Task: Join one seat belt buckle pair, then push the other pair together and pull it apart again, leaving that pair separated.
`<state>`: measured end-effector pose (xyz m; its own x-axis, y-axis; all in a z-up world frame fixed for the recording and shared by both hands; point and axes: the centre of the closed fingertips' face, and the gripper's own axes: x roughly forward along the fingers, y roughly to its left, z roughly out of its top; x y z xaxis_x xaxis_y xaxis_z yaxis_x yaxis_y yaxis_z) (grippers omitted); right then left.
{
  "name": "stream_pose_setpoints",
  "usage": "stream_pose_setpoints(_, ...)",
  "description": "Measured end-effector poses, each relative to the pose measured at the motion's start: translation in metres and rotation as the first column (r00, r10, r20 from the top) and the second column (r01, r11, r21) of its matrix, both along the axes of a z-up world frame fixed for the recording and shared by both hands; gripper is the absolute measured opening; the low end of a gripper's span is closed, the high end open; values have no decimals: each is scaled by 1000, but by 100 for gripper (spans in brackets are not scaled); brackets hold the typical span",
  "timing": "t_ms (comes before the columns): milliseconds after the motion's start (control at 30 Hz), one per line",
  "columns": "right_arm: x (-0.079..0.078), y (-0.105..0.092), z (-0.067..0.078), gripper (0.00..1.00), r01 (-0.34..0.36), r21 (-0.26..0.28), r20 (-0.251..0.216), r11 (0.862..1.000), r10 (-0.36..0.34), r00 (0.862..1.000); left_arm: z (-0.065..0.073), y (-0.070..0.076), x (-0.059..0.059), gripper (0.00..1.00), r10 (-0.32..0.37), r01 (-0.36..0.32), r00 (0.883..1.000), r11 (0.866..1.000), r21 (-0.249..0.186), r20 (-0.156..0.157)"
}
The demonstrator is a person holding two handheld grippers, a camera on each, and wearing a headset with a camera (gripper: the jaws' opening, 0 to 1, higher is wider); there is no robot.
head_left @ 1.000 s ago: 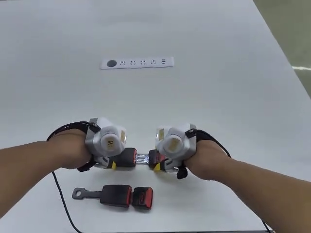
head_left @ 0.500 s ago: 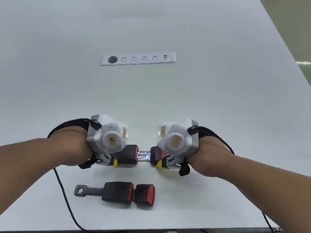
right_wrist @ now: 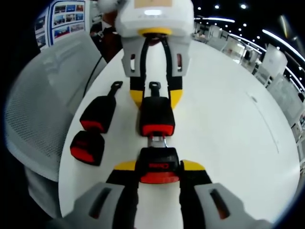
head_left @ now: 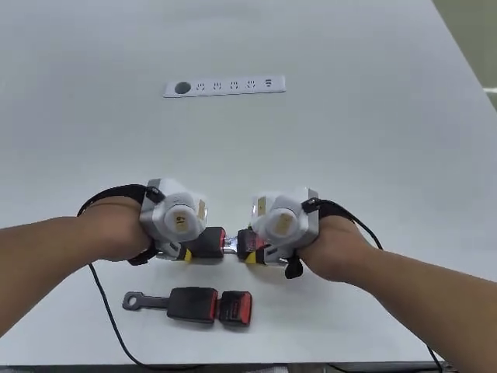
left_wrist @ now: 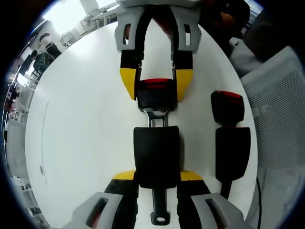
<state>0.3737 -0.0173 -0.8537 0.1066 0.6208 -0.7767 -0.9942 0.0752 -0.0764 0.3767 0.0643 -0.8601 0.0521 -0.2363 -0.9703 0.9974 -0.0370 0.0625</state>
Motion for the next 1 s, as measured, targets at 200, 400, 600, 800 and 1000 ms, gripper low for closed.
stream_pose_setpoints(200,0,10,2,30,13,3,-12,1000,-13,1000,0,0,0,30,-6,6,1000,1000,-5,-6)
stream_pose_setpoints(400,-1,17,0,30,20,6,-11,1000,-20,1000,-1,-1,0,30,-28,28,1000,999,20,-13)
stream_pose_setpoints(600,-2,16,0,31,5,13,-7,1000,-5,1000,0,0,-1,30,-15,15,1000,1000,4,-6)
stream_pose_setpoints(800,-2,16,0,31,-11,6,6,1000,11,1000,0,0,-1,30,-14,14,1000,1000,4,-5)
stream_pose_setpoints(1000,-3,14,0,32,-2,-1,8,1000,2,1000,0,0,-1,31,-12,12,1000,1000,12,-7)
